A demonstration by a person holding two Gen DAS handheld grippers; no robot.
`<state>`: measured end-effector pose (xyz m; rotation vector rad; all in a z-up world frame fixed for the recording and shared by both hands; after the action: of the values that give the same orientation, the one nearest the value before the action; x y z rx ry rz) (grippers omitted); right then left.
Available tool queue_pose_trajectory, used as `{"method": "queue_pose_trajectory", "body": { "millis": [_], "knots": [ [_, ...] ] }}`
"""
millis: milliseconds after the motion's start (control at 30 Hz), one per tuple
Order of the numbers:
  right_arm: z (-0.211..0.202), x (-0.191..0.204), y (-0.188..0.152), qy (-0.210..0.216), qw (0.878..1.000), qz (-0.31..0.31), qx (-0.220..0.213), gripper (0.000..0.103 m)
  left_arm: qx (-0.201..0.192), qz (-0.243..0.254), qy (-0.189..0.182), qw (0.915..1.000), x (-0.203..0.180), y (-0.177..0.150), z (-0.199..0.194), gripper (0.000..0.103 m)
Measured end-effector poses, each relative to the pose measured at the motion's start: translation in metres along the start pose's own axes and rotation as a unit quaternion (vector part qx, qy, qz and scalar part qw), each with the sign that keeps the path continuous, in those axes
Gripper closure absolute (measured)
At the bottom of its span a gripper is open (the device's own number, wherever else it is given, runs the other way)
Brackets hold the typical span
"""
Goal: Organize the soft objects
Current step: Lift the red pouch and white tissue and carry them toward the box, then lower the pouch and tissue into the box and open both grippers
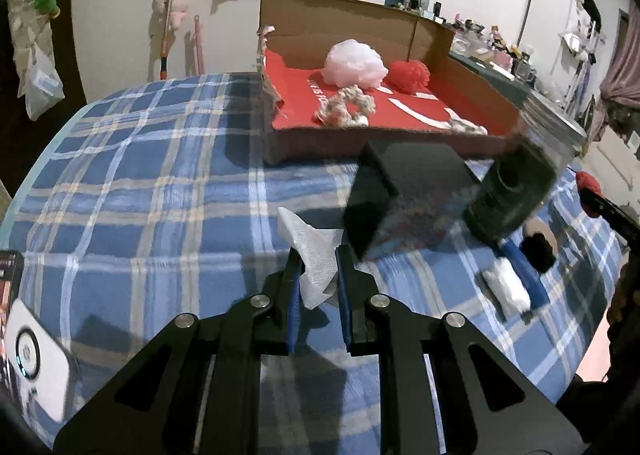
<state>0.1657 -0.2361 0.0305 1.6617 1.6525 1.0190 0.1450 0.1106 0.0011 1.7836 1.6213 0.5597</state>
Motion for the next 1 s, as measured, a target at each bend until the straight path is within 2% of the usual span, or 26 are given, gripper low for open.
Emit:
{"method": "queue_pose_trajectory", "body": {
  "millis": [100, 300, 633, 767, 1000],
  "knots": [
    [0.006, -0.007, 0.016, -0.007, 1.000, -0.007, -0.009, 0.057, 0.003, 0.002, -0.004, 1.0000, 0.006, 0.011, 0.005, 0.088],
    [0.021, -0.011, 0.048, 0.006, 0.999, -0.020, -0.028, 0.057, -0.005, 0.017, -0.010, 0.9998, 0.014, 0.040, 0.013, 0.088],
    [0.042, 0.016, 0.080, 0.046, 0.995, -0.078, -0.042, 0.057, -0.010, 0.055, -0.039, 0.9977, 0.006, 0.077, 0.025, 0.088],
    [0.056, 0.034, 0.090, 0.076, 0.991, -0.103, -0.028, 0.057, -0.010, 0.067, -0.058, 0.9960, -0.003, 0.092, 0.029, 0.088],
    [0.092, 0.072, 0.111, 0.144, 0.978, -0.149, 0.033, 0.057, 0.007, 0.108, -0.102, 0.9888, -0.037, 0.122, 0.044, 0.088]
  ]
}}
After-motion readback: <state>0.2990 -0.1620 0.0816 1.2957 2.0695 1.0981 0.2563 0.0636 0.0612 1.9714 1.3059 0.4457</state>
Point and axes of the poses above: each gripper's, at about its wrist camera, not at the fingertips, and z roughly the way its jaws point, x to its left, y to its top, the point moved 6 cm from there along z, roughly the way its jaws point, and after that the axes turned 1 degree about -x, right-handed, at the moved point
